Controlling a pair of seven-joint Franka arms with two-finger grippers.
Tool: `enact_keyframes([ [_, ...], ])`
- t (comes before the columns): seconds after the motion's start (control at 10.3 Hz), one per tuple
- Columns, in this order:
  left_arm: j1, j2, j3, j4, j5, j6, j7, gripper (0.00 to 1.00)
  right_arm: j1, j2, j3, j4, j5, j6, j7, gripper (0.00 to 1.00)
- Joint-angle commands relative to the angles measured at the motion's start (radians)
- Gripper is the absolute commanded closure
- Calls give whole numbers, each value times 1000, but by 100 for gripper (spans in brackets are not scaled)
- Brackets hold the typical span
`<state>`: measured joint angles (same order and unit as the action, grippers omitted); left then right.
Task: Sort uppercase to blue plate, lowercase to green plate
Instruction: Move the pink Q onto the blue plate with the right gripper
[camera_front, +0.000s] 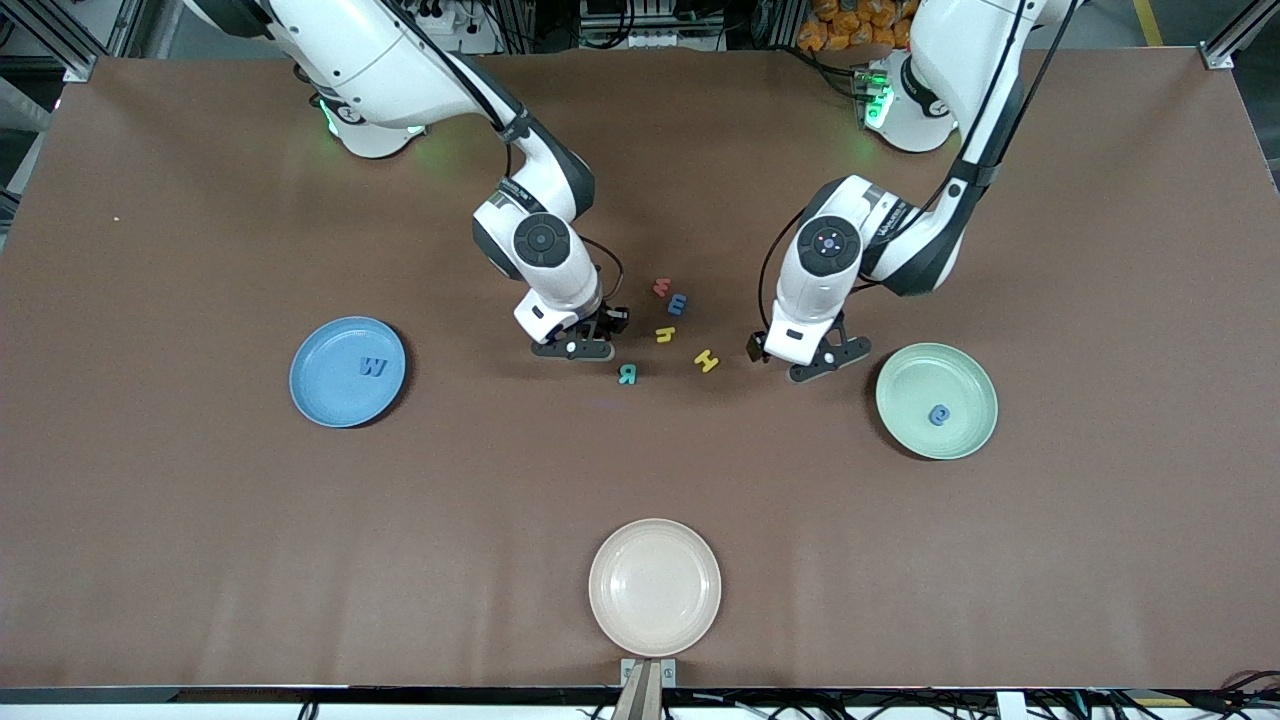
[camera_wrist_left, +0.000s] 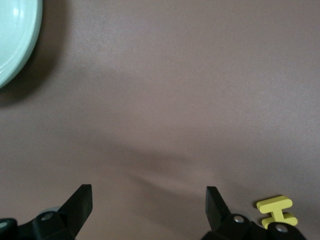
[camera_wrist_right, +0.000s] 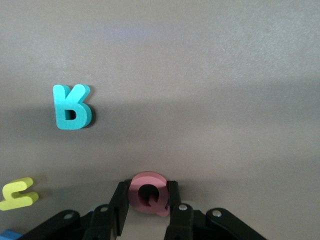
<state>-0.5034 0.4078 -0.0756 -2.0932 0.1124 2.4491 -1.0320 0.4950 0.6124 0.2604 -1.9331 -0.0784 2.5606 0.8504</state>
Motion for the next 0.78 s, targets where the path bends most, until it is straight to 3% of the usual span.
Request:
enact_keyframes([
  [0.0, -1, 0, 8, 16, 18, -21, -31, 0, -133, -158, -101, 95, 19, -462, -481, 78],
  [0.19, 19, -14, 14, 28, 18, -41, -30, 0, -133, -160, -101, 95, 19, -462, -481, 79],
  [0.58, 129, -14, 16, 147, 18, -163, -27, 0, -136, -171, -104, 95, 19, -465, -505, 79],
  [0.68, 166, -6, 16, 179, 16, -163, -37, 0, -135, -175, -136, 95, 19, -489, -558, 79],
])
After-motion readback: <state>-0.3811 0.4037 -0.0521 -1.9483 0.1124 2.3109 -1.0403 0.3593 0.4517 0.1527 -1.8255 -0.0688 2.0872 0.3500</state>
